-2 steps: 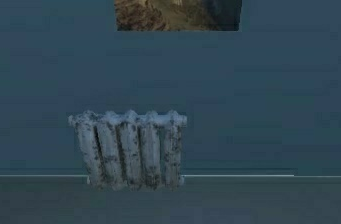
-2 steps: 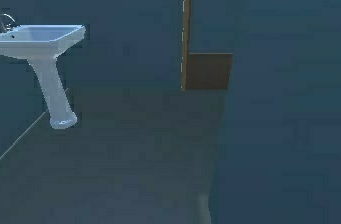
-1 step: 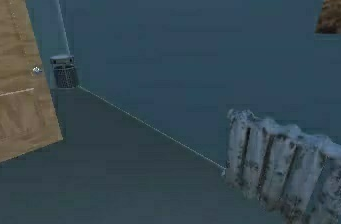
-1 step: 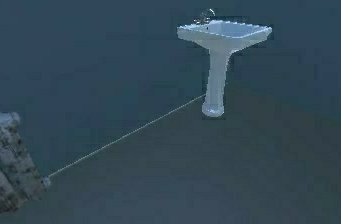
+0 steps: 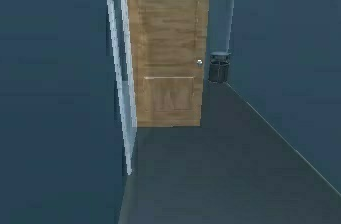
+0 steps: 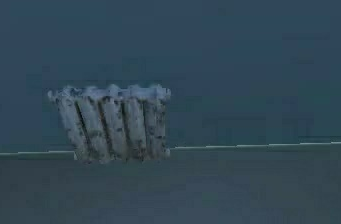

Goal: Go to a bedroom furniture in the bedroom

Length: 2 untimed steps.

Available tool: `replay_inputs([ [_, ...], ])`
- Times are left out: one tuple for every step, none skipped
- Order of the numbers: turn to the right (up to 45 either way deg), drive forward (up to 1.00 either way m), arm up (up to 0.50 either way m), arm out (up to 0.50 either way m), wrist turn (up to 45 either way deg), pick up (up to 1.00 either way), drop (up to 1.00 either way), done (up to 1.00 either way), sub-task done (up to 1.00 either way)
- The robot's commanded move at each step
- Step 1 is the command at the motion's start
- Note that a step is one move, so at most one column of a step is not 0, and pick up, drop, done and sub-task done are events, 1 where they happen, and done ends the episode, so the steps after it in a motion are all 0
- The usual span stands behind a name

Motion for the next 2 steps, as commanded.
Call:
replay_inputs([
  [0.0, 1.0, 0.0, 0.0, 0.0, 0.0, 0.0, 0.0, 0.0],
  [-3.0, 0.0, 0.0, 0.0, 0.0, 0.0, 0.0, 0.0, 0.0],
])
